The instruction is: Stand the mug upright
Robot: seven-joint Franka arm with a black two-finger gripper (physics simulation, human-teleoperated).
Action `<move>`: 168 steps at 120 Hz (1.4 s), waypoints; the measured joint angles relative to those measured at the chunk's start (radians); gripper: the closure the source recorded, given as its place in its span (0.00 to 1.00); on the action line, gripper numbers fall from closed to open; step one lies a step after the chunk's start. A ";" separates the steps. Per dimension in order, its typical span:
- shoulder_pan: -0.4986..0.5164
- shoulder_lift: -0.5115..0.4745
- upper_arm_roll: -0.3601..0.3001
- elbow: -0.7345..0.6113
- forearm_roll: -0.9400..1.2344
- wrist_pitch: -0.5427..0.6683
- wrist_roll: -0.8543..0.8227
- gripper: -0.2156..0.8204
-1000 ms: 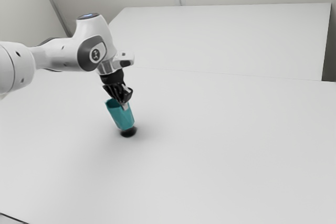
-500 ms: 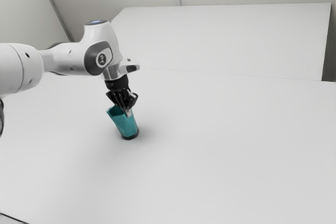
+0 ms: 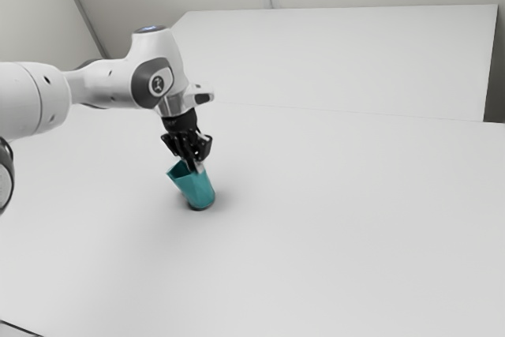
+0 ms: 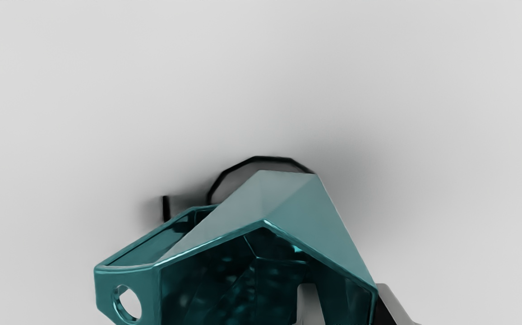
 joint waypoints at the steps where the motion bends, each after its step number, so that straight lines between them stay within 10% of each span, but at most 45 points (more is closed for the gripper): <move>1: 0.000 0.001 0.000 0.001 0.000 -0.001 -0.001 0.79; 99: -0.009 -0.024 -0.017 0.080 0.000 -0.037 -0.030 0.30; 168: -0.053 -0.185 0.111 0.270 0.020 -0.234 0.088 0.21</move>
